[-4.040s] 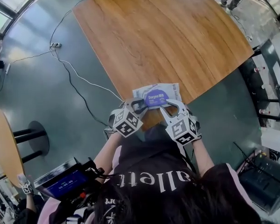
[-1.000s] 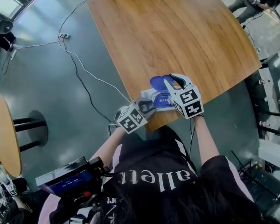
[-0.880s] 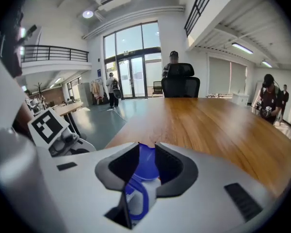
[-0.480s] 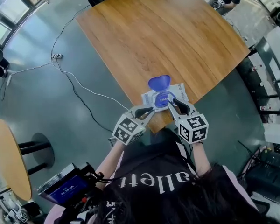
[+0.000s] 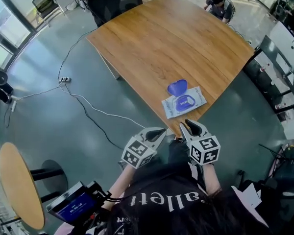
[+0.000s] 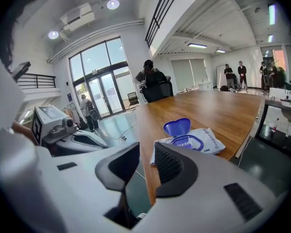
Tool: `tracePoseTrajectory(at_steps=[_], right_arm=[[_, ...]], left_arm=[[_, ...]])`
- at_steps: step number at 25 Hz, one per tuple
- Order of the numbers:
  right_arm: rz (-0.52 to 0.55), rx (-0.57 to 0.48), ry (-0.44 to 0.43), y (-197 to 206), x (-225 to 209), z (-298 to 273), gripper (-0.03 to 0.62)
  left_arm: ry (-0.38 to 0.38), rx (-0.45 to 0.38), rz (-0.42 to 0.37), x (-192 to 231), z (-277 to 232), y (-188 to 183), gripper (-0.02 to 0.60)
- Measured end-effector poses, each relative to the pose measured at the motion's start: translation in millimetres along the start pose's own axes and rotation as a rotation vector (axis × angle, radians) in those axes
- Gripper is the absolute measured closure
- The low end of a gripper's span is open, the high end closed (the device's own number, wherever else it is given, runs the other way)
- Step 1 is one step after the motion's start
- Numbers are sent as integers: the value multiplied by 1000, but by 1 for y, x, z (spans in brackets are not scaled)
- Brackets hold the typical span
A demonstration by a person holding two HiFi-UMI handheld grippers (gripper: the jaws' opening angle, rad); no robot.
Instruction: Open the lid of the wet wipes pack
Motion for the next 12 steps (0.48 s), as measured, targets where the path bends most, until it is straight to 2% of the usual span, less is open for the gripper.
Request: tracePoseTrajectory(at_steps=[6, 10, 12], right_arm=[[-19, -38, 94, 15, 45, 41, 491], [-14, -42, 128, 24, 62, 71, 491], [-25, -41, 138, 28, 68, 82, 491]], left_arm=[[50, 1, 34, -18, 41, 16, 579], [74, -40, 77, -34, 52, 20, 580], [84, -33, 85, -41, 53, 24, 579]])
Point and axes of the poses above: the fingertips, and each gripper's own axes: z backward along the fingers, x to its left, y out of its underside, the point moved 2 cm from there along z, backward along the fingers, and after that the axes turned 14 degrees about -x, right-handed, at the moved point
